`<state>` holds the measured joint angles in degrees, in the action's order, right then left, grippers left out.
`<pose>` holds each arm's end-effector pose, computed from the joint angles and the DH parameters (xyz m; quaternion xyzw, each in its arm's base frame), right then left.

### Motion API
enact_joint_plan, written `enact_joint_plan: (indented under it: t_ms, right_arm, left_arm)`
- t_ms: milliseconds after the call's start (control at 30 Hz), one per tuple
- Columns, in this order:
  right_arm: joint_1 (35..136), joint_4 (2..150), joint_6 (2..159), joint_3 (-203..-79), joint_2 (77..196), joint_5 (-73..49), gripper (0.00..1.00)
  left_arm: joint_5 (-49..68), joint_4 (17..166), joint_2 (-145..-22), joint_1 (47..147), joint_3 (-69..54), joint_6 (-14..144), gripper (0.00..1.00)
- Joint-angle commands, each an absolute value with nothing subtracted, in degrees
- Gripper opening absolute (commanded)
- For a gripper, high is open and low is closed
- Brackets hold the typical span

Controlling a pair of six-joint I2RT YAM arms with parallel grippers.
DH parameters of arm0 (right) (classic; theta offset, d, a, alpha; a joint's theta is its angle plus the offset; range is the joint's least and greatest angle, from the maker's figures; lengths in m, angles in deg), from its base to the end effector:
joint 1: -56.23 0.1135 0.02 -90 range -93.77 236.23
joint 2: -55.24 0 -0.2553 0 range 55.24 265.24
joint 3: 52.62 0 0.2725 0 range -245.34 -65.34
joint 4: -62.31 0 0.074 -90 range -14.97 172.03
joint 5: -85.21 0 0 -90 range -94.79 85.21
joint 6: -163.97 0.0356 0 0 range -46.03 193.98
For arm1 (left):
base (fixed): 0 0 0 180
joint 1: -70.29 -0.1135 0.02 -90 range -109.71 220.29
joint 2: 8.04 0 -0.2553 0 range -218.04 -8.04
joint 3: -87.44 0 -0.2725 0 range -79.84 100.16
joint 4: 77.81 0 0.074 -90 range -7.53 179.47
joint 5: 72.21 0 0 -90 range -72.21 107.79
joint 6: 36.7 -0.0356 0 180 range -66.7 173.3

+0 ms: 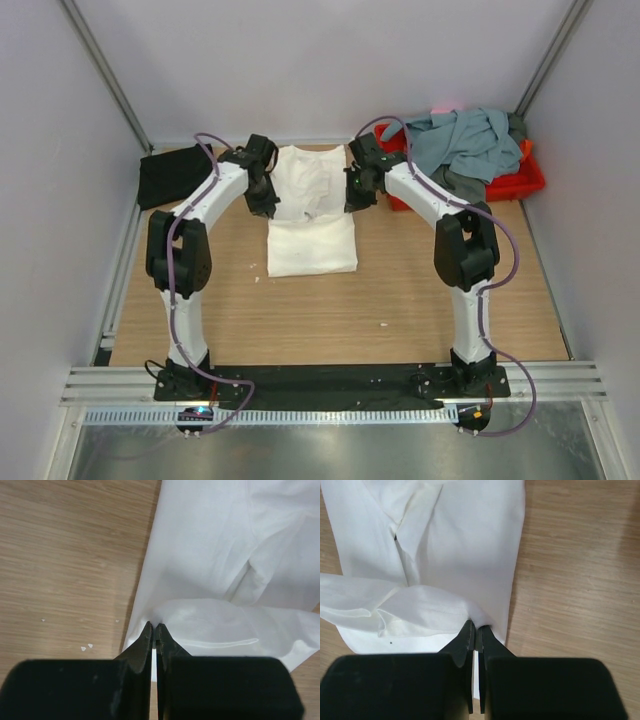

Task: Fold and stack the t-shirts
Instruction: Fold the tshirt

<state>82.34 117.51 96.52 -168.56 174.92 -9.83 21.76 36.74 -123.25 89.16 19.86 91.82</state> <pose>0.4250 0.2118 0.2238 -0.0417 0.9617 0.1488 0.2263 0.4186 -0.1405 0.2295 -0.1739 0.9659 -0.0607 0.1818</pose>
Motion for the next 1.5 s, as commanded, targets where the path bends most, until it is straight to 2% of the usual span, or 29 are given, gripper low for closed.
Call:
enact_joint_plan:
  t_ms: [0,200,233,267,300,333,400,467,500,533,567,600,633,667,700,733,800,833,933,1033,1200,1267,1467]
  right_arm:
    - [81.02,118.27,95.33,-174.83,177.32,-10.94,0.01]
    - [79.70,119.86,94.98,-181.60,183.81,-11.29,0.01]
    - [79.17,120.55,94.89,-182.83,184.70,-11.81,0.04]
    - [78.91,120.82,94.63,-184.07,185.84,-12.17,0.09]
    - [78.38,121.08,94.54,-187.04,187.85,-12.34,0.36]
    - [77.86,122.31,94.63,-189.24,189.44,-13.22,0.49]
    - [75.84,123.02,94.98,-196.77,193.20,-14.89,0.69]
    - [73.82,124.24,94.89,-201.89,195.07,-18.75,0.73]
    - [73.37,125.30,94.63,-205.66,195.60,-19.46,0.74]
    - [73.02,127.74,93.93,-206.31,194.91,-19.64,0.74]
    - [73.02,128.20,93.14,-205.44,192.99,-18.95,0.74]
    - [73.02,125.94,92.79,-198.74,190.53,-18.76,0.74]
    - [73.02,123.66,92.96,-193.62,183.55,-18.85,0.75]
    - [72.93,121.29,93.31,-188.35,179.99,-19.72,0.75]
    - [73.02,119.00,93.83,-177.68,176.57,-20.69,0.76]
    - [73.19,114.37,95.14,-172.44,169.22,-21.57,0.76]
    - [73.71,109.94,96.64,-158.24,162.85,-24.19,0.78]
    - [74.07,106.88,98.13,-154.24,160.47,-25.08,0.78]
    - [76.78,103.52,99.37,-142.44,153.96,-27.72,0.79]
    - [79.77,102.29,99.90,-135.14,150.52,-25.98,0.79]
    - [80.75,97.54,102.36,-126.96,149.37,-25.79,0.79]
    - [80.75,96.31,102.63,-125.73,149.98,-26.23,0.74]
    - [80.84,94.02,102.54,-125.45,154.38,-26.67,0.69]
  left_arm:
    - [20.25,35.68,-126.15,87.87,25.27,89.52,0.00]
    - [18.85,32.87,-134.40,87.08,35.02,88.19,0.00]
    - [18.85,31.91,-135.73,86.99,36.51,88.02,0.00]
    - [18.76,31.38,-136.96,86.90,39.57,87.93,0.00]
    - [18.41,31.02,-138.10,86.38,41.34,87.75,0.02]
    - [18.32,29.37,-141.25,85.94,45.97,87.67,0.08]
    - [18.06,26.47,-144.95,84.37,52.23,88.19,0.13]
    - [18.75,20.41,-149.35,83.65,62.77,88.46,0.22]
    - [19.11,16.73,-149.97,83.22,65.77,88.37,0.26]
    - [20.42,15.74,-149.98,83.12,68.41,88.02,0.41]
    - [21.39,15.47,-146.93,83.21,67.39,87.58,0.49]
    - [22.79,17.12,-144.55,83.12,64.77,87.58,0.57]
    - [24.72,18.79,-141.05,83.12,56.65,87.75,0.66]
    - [24.91,20.54,-134.92,83.12,52.04,87.84,0.67]
    - [24.91,23.95,-131.29,83.12,47.21,88.36,0.68]
    - [24.56,25.38,-128.30,83.21,37.94,88.80,0.68]
    - [22.11,31.50,-119.16,83.38,27.97,90.73,0.67]
    - [21.14,33.98,-116.35,83.56,18.08,91.44,0.67]
    - [15.88,43.65,-106.23,84.70,1.54,94.24,0.67]
    - [12.35,51.31,-100.86,86.02,-10.09,96.27,0.67]
    - [10.77,58.16,-98.56,86.99,-19.45,97.77,0.66]
    - [10.41,60.27,-98.47,87.16,-21.82,97.95,0.66]
    - [10.14,63.45,-99.18,87.25,-24.64,98.04,0.66]
